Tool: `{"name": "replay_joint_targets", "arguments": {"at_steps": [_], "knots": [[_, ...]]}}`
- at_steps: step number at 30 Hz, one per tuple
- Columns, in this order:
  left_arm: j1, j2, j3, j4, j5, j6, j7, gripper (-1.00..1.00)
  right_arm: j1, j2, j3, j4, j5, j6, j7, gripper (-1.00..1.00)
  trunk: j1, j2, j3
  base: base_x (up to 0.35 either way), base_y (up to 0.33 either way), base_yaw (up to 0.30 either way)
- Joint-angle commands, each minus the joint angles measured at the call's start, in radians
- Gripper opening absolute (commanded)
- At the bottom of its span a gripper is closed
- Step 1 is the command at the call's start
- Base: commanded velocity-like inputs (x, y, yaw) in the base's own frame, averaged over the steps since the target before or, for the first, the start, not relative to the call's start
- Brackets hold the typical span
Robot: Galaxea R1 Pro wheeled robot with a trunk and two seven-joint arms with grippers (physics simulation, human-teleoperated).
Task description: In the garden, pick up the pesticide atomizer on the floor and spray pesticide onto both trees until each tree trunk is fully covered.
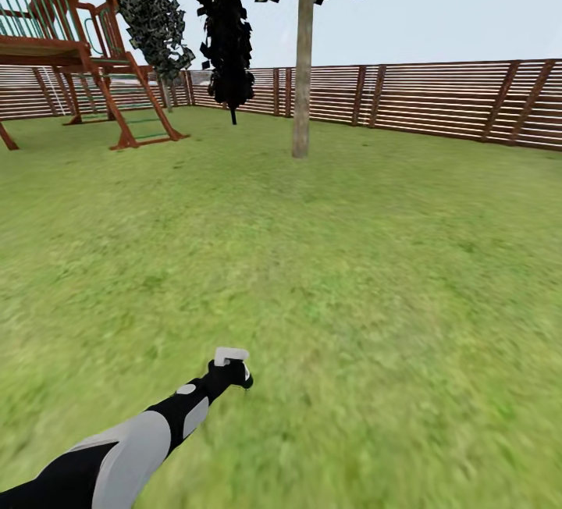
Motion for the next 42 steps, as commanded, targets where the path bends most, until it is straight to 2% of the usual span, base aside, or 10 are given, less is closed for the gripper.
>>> {"name": "replay_joint_targets", "arguments": {"at_steps": [1, 31, 42], "knots": [[-0.001, -0.001, 0.009, 0.0, -0.01, -0.003, -0.001, -1.0, -0.001, -0.001, -0.008, 0.004, 0.009, -0.007, 0.0, 1.0, 0.0, 0.0, -0.001, 0.35, 0.0, 0.0], [-0.001, 0.0, 0.009, 0.0, -0.01, -0.004, -0.002, -1.0, -0.001, -0.001, -0.008, 0.004, 0.009, -0.007, 0.0, 1.0, 0.0, 0.0, -0.001, 0.35, 0.0, 0.0], [-0.001, 0.0, 0.009, 0.0, -0.011, -0.004, -0.002, -1.0, -0.001, -0.001, -0.008, 0.004, 0.009, -0.007, 0.0, 1.0, 0.0, 0.0, -0.001, 0.348, -0.087, 0.0]]}}
